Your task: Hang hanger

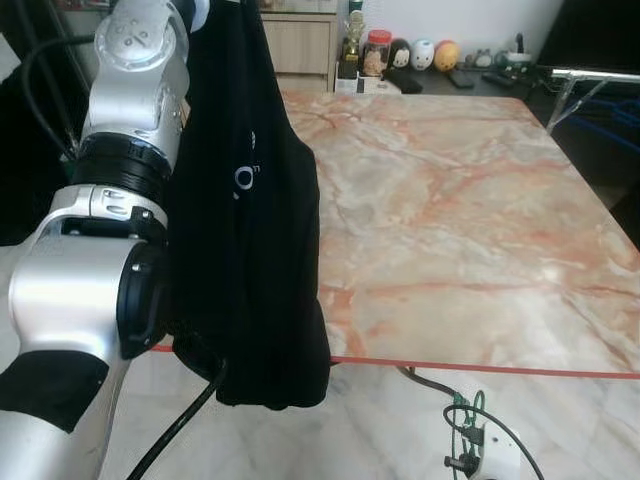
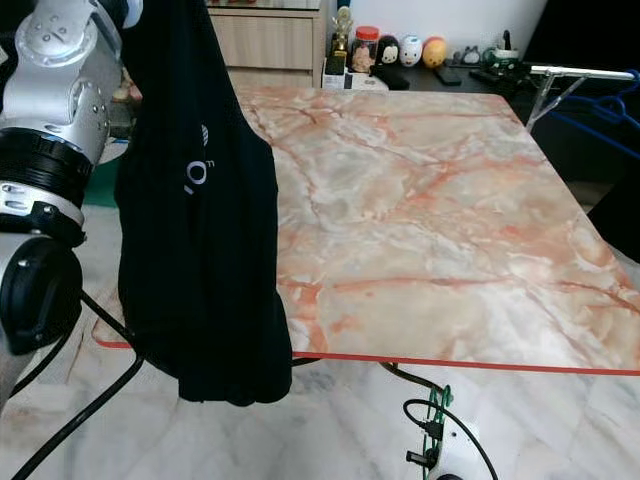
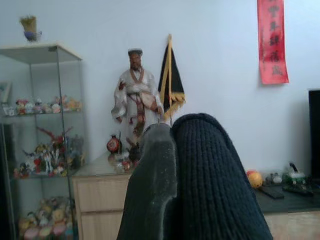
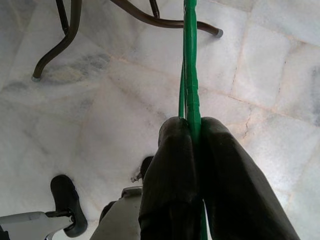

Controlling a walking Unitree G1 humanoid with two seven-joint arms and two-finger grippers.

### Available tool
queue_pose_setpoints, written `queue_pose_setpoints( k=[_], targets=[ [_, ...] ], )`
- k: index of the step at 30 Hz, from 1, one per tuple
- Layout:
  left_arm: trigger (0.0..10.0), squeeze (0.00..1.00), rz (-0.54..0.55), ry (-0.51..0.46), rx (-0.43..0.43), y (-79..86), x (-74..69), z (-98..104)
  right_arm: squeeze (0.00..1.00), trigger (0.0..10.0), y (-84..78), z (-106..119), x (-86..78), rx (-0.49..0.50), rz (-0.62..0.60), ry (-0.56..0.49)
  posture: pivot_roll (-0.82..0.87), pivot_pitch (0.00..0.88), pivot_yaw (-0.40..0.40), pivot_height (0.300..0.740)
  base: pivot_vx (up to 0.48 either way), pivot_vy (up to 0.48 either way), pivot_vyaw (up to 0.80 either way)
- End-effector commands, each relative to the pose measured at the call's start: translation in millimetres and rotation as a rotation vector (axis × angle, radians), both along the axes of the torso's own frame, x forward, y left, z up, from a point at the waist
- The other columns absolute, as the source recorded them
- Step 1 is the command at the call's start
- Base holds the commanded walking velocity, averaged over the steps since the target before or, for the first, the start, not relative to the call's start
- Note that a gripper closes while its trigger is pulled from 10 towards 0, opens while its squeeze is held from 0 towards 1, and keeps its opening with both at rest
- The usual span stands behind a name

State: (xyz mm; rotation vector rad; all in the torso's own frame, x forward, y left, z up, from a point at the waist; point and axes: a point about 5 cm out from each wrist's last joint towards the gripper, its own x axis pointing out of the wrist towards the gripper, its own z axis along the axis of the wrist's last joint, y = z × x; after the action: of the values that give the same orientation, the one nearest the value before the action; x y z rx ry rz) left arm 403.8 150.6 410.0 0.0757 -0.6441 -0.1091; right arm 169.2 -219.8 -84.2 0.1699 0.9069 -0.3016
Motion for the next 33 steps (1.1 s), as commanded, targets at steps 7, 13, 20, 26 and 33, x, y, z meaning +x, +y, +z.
queue_pose_setpoints(
  k=[7, 13, 20, 26, 33],
  targets=[
    [10.0, 0.00, -0.221, 0.349, 0.159, -11.6, 5.5, -138, 0.00, 10.0, 4.3, -2, -3.5, 0.013, 0.004, 0.003, 0.19, 0.000, -0.007, 0.740, 0.000, 0.000, 0.00],
    [10.0, 0.00, -0.283, 0.486, 0.117, -5.6, -41.5, -206, 0.00, 10.0, 3.6, -3, -5.4, 0.013, 0.008, 0.008, 0.20, 0.000, -0.012, 0.740, 0.000, 0.000, 0.00],
    [10.0, 0.00, -0.258, 0.506, 0.047, -8.2, -76.8, -231, 0.00, 10.0, 3.1, -2, -4.9, 0.014, 0.011, 0.001, 0.19, 0.000, -0.016, 0.740, 0.000, 0.000, 0.00],
    [10.0, 0.00, -0.275, 0.538, 0.009, -25.0, -88.8, -230, 0.00, 10.0, 3.3, -2, -4.7, 0.017, 0.005, -0.005, 0.17, 0.000, -0.009, 0.740, 0.000, 0.000, 0.00],
    [10.0, 1.00, -0.291, 0.549, 0.027, -31.2, -95.4, -230, 0.00, 10.0, 2.6, -3, -6.2, 0.020, -0.009, -0.005, 0.16, 0.000, 0.001, 0.740, 0.000, 0.000, 0.00]
  ],
)
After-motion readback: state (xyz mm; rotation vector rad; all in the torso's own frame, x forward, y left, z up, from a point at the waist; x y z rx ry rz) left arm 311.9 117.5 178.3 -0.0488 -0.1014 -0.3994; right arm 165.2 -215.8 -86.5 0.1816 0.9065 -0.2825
